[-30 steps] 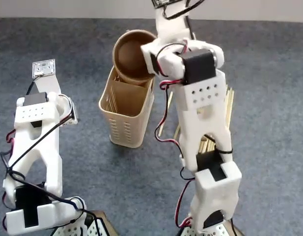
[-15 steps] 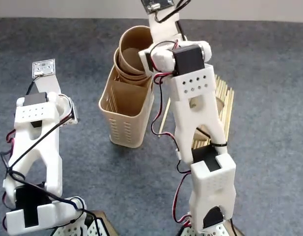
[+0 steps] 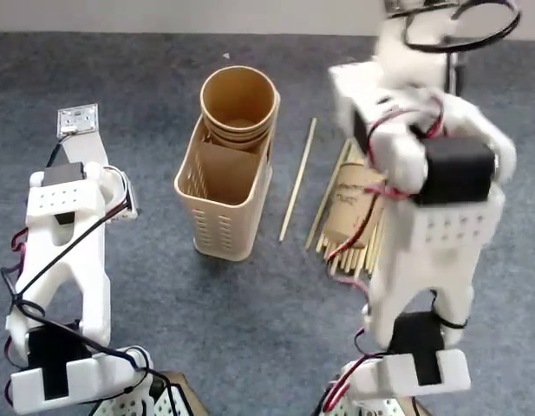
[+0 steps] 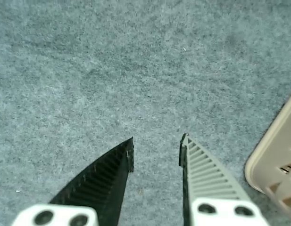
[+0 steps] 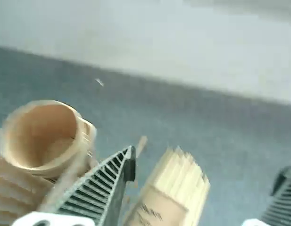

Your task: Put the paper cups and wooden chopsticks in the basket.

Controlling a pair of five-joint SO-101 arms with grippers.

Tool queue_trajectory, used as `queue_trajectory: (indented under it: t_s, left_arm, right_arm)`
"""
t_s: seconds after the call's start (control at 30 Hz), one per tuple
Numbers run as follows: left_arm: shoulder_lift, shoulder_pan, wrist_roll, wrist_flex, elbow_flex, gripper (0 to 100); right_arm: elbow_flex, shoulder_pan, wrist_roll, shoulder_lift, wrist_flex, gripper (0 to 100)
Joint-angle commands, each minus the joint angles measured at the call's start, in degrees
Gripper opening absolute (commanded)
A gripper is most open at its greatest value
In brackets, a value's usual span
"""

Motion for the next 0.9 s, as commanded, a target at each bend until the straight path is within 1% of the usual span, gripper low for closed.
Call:
queue_trajectory:
  t_s: [0.0,0.07,0.13,0.2,0.3,0.4,0.47,0.53,0.67,0.8,0.87]
  left_arm:
    - [-1.71,1.8,0.09,-0.53,-0.22,19]
    - [-1.71,2.51,0.09,-0.53,0.4,19]
    - [-1.71,2.77,0.09,-1.41,1.36,19]
    - [-1.71,2.51,0.09,-2.2,1.8,19]
    - [-1.71,2.51,0.09,-2.11,1.8,19]
    - [-1.71,2.68,0.09,-2.11,1.8,19]
    - [-1.71,2.77,0.09,-2.11,1.8,19]
    - [-1.71,2.77,0.09,-2.64,1.8,19]
    - [-1.71,2.77,0.09,-3.34,1.89,19]
    - [-1.71,2.77,0.09,-3.34,1.89,19]
    - [-1.71,2.77,0.09,-3.34,1.8,19]
  right_arm:
    - [14.55,5.93,-3.25,5.85,-4.79,35.1]
    - [19.56,7.08,-5.8,10.42,-11.47,34.6]
    - [21.67,7.16,-5.98,15.16,-18.07,34.6]
    - [21.58,7.08,-6.07,20.26,-22.46,34.6]
    - [18.68,7.43,-6.24,27.56,-26.07,34.6]
    - [14.64,8.13,-6.24,33.89,-25.71,34.6]
    - [12.0,8.22,-6.07,37.58,-23.6,34.6]
    - [9.8,8.22,-5.98,40.22,-19.38,34.6]
    - [2.42,7.78,-5.89,41.1,-5.93,34.6]
    - [-12.0,6.46,-5.89,41.19,9.98,34.6]
    - [-15.43,6.29,-5.89,40.22,9.71,34.6]
